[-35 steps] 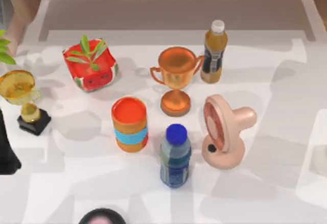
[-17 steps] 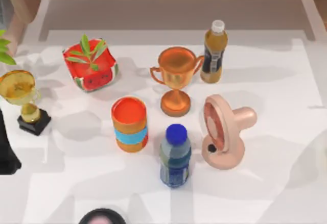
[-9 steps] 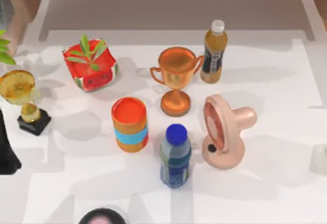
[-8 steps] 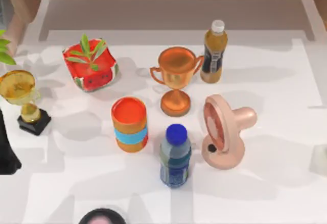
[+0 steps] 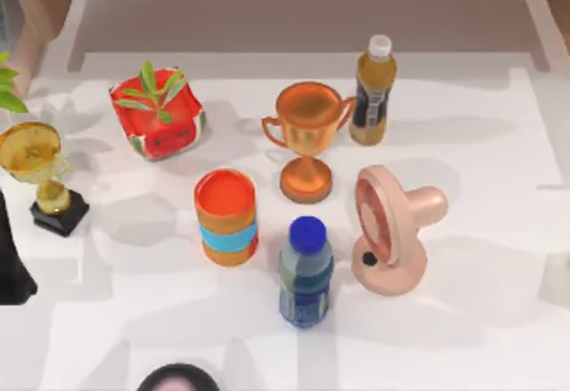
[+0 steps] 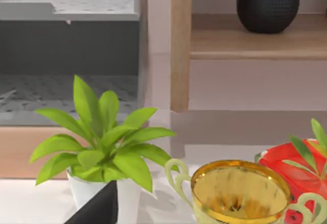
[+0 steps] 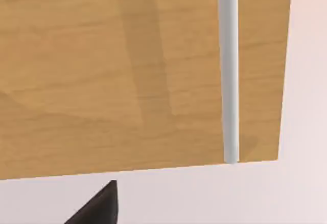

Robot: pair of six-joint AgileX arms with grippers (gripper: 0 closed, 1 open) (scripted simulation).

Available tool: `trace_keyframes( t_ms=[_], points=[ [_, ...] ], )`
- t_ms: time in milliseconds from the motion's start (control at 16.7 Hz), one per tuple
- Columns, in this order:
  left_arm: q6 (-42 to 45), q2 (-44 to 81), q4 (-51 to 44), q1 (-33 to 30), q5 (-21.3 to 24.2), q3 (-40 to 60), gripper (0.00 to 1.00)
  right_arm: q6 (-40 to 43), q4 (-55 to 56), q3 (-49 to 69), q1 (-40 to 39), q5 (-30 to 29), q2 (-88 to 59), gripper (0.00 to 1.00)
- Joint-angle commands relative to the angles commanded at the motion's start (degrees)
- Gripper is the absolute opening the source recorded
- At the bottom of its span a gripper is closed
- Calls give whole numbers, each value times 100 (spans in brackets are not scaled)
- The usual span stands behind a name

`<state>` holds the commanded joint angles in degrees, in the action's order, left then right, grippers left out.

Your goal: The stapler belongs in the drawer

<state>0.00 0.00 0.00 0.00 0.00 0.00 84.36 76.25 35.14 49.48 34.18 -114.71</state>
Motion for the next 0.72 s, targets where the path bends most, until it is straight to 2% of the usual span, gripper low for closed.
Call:
trace_keyframes(
  t_ms=[300,720],
  points=[
    [0,0,0,0,0,0,100,402,1414,-905,-552,582,-162,100],
    [0,0,0,0,0,0,100,448,1611,-1010,-641,667,-177,100]
  ],
)
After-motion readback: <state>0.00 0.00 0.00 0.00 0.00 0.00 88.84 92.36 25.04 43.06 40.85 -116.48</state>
